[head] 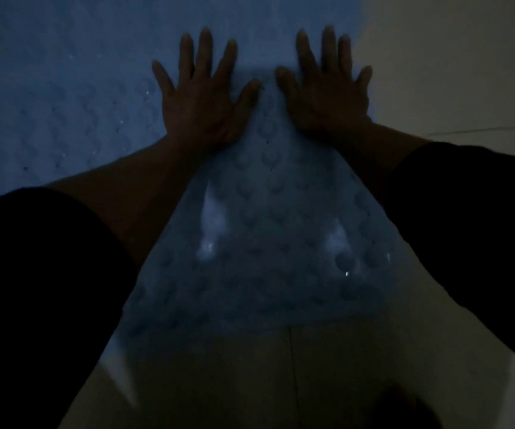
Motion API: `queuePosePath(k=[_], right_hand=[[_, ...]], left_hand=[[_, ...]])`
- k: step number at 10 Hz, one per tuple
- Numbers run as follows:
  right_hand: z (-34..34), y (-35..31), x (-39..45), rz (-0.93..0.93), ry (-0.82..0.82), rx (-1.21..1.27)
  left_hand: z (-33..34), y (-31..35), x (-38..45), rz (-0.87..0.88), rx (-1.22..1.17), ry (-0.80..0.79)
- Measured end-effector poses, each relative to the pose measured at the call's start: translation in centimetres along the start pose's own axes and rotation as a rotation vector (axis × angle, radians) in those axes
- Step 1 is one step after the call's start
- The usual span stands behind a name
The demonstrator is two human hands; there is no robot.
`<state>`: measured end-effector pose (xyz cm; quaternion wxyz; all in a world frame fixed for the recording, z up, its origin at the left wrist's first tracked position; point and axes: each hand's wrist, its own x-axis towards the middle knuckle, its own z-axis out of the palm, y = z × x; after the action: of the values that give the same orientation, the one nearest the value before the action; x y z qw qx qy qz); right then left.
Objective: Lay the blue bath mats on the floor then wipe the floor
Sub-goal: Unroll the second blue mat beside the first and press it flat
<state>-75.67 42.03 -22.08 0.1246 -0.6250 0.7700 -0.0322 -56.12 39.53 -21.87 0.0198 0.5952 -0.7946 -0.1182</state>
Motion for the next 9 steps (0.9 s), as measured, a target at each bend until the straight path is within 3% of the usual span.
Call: queuePosePath(k=[2,3,4,5,6,7,8,9], right_hand=[[2.1,-3.1,-6.9,0.029,0.058,0.027],[2.3,-3.4,-6.8,0.030,0.082,-0.004],[1.9,-3.4,-6.7,0.036,0.043,-0.032],[0.3,-3.3,-6.4,0.009,-0.126,-0.005],[-4.2,-3.0,-4.4,0.042,-0.433,0.059],[-10.1,-4.3,-5.4,-0.045,-0.457,0.051],[-17.5,-6.9,-10.2,0.073,-0.427,0.213],[-22.0,-7.8,-13.1,0.097,-0.517,0.253]], left_hand=[[0.6,-2.2,-7.7,-0.057,0.063,0.013],[0.6,-2.1,-7.4,-0.069,0.105,-0.003],[0.5,-1.9,-7.5,-0.072,0.107,-0.036],[-1.2,-1.8,-7.0,-0.089,0.065,-0.196],[-5.5,-1.8,-5.4,-0.133,-0.012,-0.445],[-11.3,-1.5,-6.5,-0.258,-0.126,-0.457],[-16.7,-0.3,-10.3,-0.332,-0.263,-0.373],[-22.0,0.4,-14.2,-0.362,-0.267,-0.399]])
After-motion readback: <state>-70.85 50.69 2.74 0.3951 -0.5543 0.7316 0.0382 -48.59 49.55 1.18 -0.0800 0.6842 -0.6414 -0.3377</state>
